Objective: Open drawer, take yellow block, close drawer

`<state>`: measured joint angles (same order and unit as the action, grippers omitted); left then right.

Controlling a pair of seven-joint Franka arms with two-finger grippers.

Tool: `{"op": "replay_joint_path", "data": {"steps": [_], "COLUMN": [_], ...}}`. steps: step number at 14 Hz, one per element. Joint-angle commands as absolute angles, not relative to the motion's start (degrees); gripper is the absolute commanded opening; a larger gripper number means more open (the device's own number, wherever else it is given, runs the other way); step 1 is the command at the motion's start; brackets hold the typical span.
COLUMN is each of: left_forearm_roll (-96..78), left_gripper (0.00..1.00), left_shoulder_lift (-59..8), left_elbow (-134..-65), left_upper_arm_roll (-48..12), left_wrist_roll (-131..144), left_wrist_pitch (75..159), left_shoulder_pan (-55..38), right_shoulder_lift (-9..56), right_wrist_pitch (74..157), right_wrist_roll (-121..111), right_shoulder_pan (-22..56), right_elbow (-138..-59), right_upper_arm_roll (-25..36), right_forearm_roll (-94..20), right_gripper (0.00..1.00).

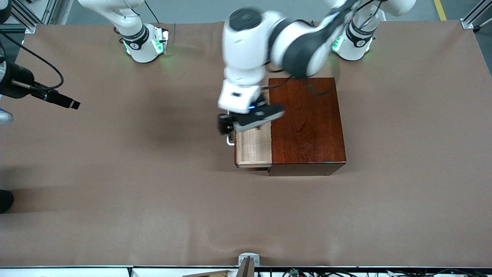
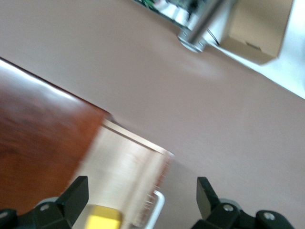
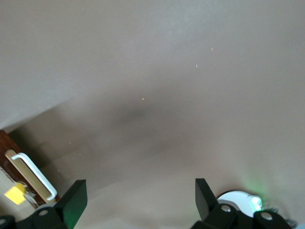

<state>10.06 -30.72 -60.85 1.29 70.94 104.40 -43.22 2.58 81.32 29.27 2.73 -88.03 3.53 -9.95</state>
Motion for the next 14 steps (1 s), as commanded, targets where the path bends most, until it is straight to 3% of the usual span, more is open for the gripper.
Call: {"op": "replay_joint_path", "data": {"steps": [1,6,14], "left_forearm_roll": [10.72,9.50,8.96], "left_gripper": [1.00,1.00,1.00], "left_shoulder_lift": [-25.15,-18.29,-12.75], "left_elbow": [-63.37,-63.98,-64.07], "left_upper_arm_roll": [1.14,0.62,0.79], "left_wrist_roll": [64.19,52.05,22.55], "left_wrist_pitch": [95.58,86.77,77.52], "left_shoulder_pan": [-39.65,-29.21,-13.47], "right_shoulder_lift": [2.81,2.90,7.02], "right_wrist_pitch": [80.68,80.86,86.99], "right_wrist_roll": [39.42,51.21,82.76], "right_shoulder_pan": [2.90,4.21,20.02], "right_elbow": [-87.54,-87.89,-89.03], "right_upper_arm_roll": [1.07,-2.02,-1.93], "right_forearm_roll": [-10.55,-10.72,-10.46], "right_gripper": [1.00,1.00,1.00]}}
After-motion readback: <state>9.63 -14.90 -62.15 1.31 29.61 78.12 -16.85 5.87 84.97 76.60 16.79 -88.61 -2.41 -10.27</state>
